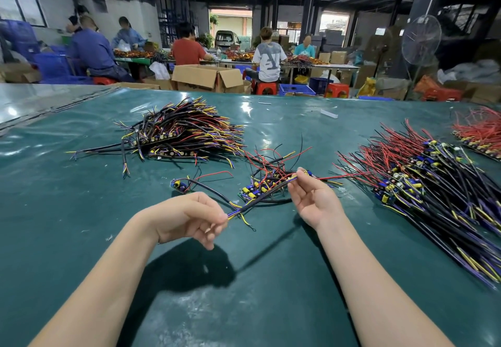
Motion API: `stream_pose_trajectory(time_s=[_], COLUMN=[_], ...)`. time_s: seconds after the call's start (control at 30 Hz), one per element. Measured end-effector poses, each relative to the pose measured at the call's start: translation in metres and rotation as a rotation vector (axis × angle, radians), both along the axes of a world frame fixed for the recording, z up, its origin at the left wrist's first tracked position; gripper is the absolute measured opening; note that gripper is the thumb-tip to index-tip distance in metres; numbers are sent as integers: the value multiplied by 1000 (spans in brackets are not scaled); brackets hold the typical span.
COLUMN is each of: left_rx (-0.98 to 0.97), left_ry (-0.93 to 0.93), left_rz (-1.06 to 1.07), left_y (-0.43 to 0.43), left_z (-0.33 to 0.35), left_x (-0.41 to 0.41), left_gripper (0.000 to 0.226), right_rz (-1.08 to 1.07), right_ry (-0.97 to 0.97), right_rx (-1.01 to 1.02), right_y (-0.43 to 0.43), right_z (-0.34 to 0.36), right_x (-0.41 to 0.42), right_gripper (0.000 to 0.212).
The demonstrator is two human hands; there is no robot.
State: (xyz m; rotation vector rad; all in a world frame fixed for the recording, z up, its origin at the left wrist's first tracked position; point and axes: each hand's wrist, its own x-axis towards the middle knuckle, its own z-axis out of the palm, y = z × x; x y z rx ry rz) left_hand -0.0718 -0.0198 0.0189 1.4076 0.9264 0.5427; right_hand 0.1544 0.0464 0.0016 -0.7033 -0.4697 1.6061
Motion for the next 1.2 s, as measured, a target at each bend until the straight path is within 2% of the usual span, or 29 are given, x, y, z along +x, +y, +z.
stream_pose_trajectory(time_s=[0.13,0.23,0.3,0.47,0.6,0.77,0.87,1.0,1.1,1.2], left_rx=[39,64,62,120,210,93,13,-3,-33,57], left_ry=[139,171,142,-121,-112,38,79,41,-56,-114], left_rz=[122,140,140,72,-13,-72,38,367,438,469], left_y=[2,3,3,-1,-6,-7,-4,8,10,13], left_z=[-3,-4,-4,3,10,10,7,-3,-11,-19], left_x=[0,0,-2,-2,4,-8,-15,-4,14,29], left_gripper=[20,18,20,20,22,26,50,43,26,17], right_rz=[29,19,2,-14,27,5,-30,223,515,800], right_ry=[7,9,17,63,42,-13,-45,-228,-440,-612], right_rx=[44,108,125,36,-38,-53,-48,6,153,294], right_y=[-2,-3,-4,-4,-4,-2,-1,-9,-19,-28], right_z=[2,5,7,6,2,2,3,7,9,9], right_x=[-2,-2,-1,1,1,5,14,1,-18,-32], right_gripper=[19,21,21,19,17,19,20,15,18,24])
